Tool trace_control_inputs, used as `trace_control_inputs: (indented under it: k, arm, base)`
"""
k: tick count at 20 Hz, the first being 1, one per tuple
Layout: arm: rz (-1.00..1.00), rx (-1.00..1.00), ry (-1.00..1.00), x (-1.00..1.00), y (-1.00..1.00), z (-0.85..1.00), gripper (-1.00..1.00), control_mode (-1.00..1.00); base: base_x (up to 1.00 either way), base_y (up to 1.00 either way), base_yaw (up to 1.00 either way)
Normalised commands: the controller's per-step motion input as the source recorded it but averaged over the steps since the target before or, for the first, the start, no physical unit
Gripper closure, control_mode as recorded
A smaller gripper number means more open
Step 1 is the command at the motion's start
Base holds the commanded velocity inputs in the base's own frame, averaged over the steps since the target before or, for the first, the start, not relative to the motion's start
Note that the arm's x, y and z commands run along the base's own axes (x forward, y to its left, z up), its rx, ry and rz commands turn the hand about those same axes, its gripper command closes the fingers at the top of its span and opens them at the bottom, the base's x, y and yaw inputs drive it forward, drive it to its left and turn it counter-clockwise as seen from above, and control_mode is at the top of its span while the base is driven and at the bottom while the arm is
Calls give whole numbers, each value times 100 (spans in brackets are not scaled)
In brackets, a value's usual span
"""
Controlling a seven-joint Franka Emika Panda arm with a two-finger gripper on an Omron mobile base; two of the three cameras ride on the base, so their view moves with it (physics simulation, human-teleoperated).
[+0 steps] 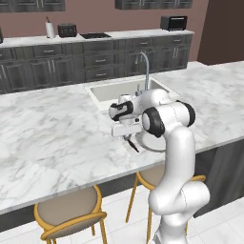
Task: Take the fork and place it on the left side of the plate. Then take the spoon and place it on the right side of the plate. Make sure they're directly next to the plate.
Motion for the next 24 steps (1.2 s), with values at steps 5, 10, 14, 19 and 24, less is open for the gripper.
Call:
trace_control_inputs:
  k: [5, 10, 14, 19, 24]
  arm:
    - [0, 0, 0, 0, -2, -11, 100, -100]
    - [0, 0, 0, 0, 0, -7, 100, -100]
    - [0, 0, 0, 1, 0, -6, -100, -100]
    - [0, 0, 0, 0, -1, -2, -100, -100]
    - [2, 0, 0, 0, -2, 8, -100, -100]
  base:
    - [0, 0, 0]
    - [0, 0, 0]
    - [0, 0, 0]
    - [0, 0, 0]
    - [0, 0, 0]
